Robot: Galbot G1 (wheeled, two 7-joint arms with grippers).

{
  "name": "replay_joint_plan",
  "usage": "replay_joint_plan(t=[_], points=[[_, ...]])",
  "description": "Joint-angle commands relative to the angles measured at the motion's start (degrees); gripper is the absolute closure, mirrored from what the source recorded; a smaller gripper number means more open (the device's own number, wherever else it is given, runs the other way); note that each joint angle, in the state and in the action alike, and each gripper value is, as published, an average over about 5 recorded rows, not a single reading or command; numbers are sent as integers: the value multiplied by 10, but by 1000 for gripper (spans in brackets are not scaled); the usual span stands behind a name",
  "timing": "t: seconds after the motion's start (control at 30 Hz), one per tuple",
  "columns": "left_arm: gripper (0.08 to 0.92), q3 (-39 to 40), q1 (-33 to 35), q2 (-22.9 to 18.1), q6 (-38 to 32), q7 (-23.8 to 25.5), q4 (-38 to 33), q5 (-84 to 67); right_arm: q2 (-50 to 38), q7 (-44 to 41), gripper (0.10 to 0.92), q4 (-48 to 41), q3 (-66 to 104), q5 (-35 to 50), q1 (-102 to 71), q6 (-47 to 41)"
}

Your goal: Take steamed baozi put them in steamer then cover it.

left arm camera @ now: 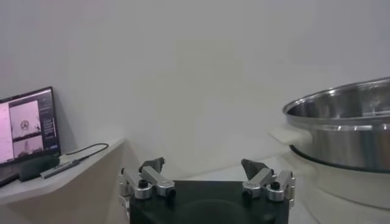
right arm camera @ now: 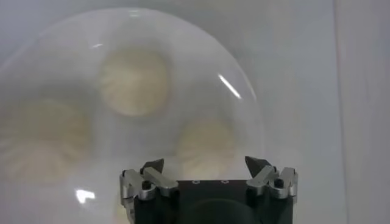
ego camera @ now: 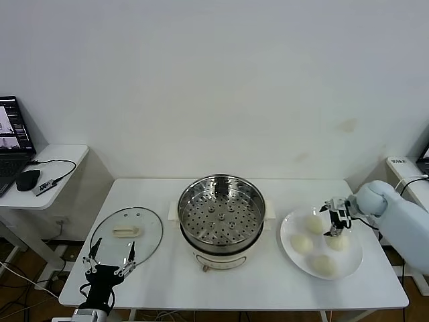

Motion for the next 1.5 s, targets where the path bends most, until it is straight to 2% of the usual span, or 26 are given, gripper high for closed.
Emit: replay_joint_plan(t=[0.03,0.33,0.73,0.9,1.13,1.3,1.5], points=[[177,-1,-1,1,0,1,5,0,51,-11,203,-72,-45,-10,48,-3],[177,-1,-2,2,1,3,3,0,47,-12,210,-65,-45,-12,38,-10],[177,-1,5,-2,0,2,-4,2,36,-15,374,-49,-46,-9,25,-13],[177,-1,7,-2,0,1,-7,2,20,-17,415,-30,-56,7,41,-13],[177,1,8,-2,0,2,-9,2,-30,-22,433,33,-104,61,98,-22],[177,4,4,1,2,2,-7,2,-69,-21,431,88,-178,125,206,-37],[177,6,-1,5,2,2,0,0,-63,-21,426,122,-271,188,333,-42]])
